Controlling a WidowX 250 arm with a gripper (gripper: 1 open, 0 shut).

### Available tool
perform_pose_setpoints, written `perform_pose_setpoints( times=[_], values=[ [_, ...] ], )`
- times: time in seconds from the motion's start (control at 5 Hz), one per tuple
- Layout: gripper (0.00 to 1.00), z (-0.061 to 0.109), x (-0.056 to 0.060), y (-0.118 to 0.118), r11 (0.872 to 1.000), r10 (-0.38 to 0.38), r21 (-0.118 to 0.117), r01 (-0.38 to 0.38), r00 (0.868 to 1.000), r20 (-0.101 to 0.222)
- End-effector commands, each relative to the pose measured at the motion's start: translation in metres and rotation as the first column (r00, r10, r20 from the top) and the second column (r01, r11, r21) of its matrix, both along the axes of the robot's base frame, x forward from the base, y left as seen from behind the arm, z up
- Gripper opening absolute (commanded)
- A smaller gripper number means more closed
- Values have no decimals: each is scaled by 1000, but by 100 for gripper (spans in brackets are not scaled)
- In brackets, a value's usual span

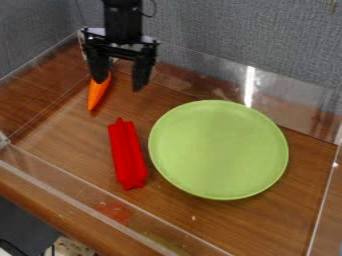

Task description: Put the carrot on the right side

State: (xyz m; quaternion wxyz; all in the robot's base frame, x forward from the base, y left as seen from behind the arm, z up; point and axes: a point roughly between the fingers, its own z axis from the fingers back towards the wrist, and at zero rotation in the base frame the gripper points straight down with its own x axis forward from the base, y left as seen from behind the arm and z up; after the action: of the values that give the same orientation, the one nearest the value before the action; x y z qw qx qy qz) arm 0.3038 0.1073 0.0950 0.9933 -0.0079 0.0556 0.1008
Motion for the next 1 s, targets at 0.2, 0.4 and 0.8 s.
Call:
perform_pose_setpoints(
  times=[0.2,0.4,0.8],
  values=[
    [100,18,14,43,996,81,23,-83,994,70],
    [100,5,20,60,998,60,21,-62,996,61],
    [100,-16,33,78,1000,12,1,-12,999,46]
  ],
)
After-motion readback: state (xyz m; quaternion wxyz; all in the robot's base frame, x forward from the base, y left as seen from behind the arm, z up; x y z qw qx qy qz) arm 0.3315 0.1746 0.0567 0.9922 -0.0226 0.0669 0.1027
